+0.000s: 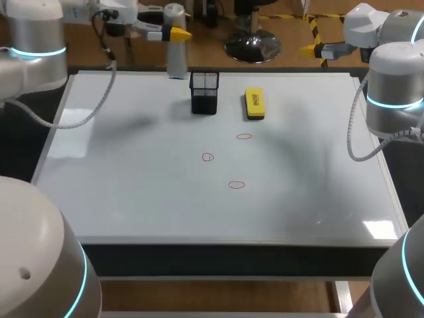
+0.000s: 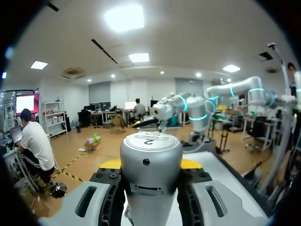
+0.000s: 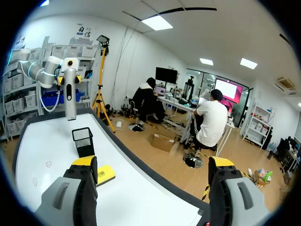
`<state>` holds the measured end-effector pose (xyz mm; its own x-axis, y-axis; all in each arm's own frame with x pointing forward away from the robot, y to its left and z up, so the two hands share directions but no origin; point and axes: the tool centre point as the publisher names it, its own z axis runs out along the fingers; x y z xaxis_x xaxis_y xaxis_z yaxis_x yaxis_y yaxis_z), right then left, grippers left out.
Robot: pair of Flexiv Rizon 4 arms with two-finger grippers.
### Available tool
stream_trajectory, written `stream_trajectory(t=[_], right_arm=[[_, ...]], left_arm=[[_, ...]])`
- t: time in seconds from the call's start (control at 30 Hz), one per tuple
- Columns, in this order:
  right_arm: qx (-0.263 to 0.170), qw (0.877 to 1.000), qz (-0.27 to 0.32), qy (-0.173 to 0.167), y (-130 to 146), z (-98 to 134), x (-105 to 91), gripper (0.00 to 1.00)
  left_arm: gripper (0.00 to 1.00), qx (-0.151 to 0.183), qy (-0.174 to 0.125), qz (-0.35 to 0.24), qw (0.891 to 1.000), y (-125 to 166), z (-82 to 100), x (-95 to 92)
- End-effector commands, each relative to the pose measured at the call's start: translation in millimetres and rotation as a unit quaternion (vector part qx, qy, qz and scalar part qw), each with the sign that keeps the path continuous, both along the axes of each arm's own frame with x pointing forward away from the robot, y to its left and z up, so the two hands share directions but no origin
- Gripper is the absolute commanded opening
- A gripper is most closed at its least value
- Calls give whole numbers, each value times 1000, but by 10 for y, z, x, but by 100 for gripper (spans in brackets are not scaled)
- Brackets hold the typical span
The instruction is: Pick up the inspection probe, press it on each red-marked spot on the whiteboard one by one, put down the probe, pick up the eraser, and wipe off all the red marks.
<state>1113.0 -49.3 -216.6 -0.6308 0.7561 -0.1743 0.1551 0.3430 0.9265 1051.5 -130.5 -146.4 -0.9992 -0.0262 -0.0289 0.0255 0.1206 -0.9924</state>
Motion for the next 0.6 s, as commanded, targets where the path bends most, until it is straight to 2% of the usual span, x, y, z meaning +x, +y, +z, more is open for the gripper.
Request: stream_trajectory(t=[0.03,0.37,0.6], right_arm=[[0,1000,0,1,-2,1,6,100],[0,1000,0,1,-2,1,6,100],[0,1000,0,1,-2,1,6,100]], left_arm=[[0,1,-2,22,1000,210,11,-111],[0,-2,-10,58,998,647,-111,-114],[0,-2,-14,62,998,879,-227,-154]])
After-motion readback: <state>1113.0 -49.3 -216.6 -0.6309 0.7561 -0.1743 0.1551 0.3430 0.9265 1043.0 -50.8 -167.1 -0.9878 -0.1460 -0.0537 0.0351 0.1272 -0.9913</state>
